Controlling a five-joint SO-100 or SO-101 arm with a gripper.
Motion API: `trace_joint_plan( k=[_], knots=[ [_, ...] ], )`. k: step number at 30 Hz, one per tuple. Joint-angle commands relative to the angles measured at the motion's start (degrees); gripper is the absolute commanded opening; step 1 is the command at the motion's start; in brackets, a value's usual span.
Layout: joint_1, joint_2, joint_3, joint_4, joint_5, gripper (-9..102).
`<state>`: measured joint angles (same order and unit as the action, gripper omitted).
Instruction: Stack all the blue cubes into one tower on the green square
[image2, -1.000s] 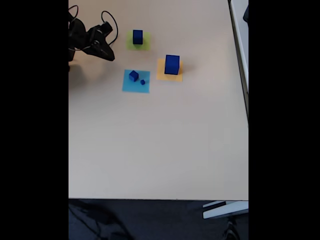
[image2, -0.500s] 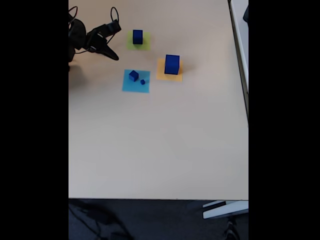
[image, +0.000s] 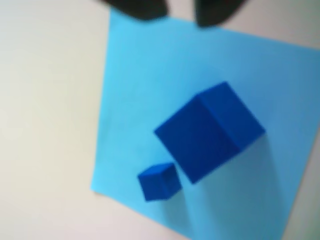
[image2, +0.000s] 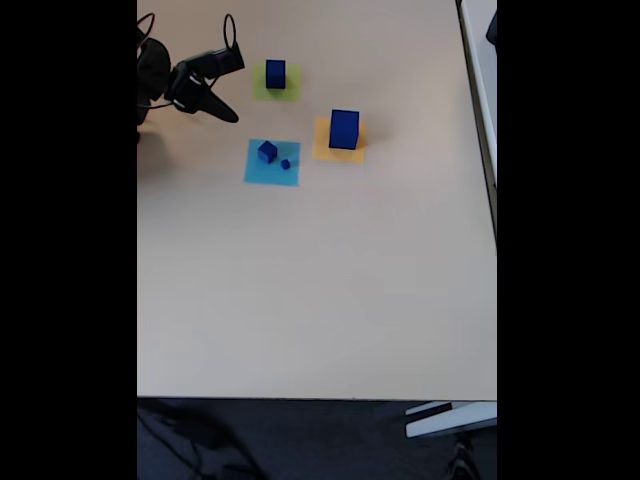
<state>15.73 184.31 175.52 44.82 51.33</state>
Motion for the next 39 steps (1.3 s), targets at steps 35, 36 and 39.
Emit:
trace_joint_plan(
  k=[35,36,39],
  knots=[
    [-5.2,-80.9,-69.1,22.4,43.2,13],
    [-5.3,-81.7,-69.3,22.5,43.5,14],
    [-4.1,-86.7,-72.4,24.0,43.2,17]
  ],
)
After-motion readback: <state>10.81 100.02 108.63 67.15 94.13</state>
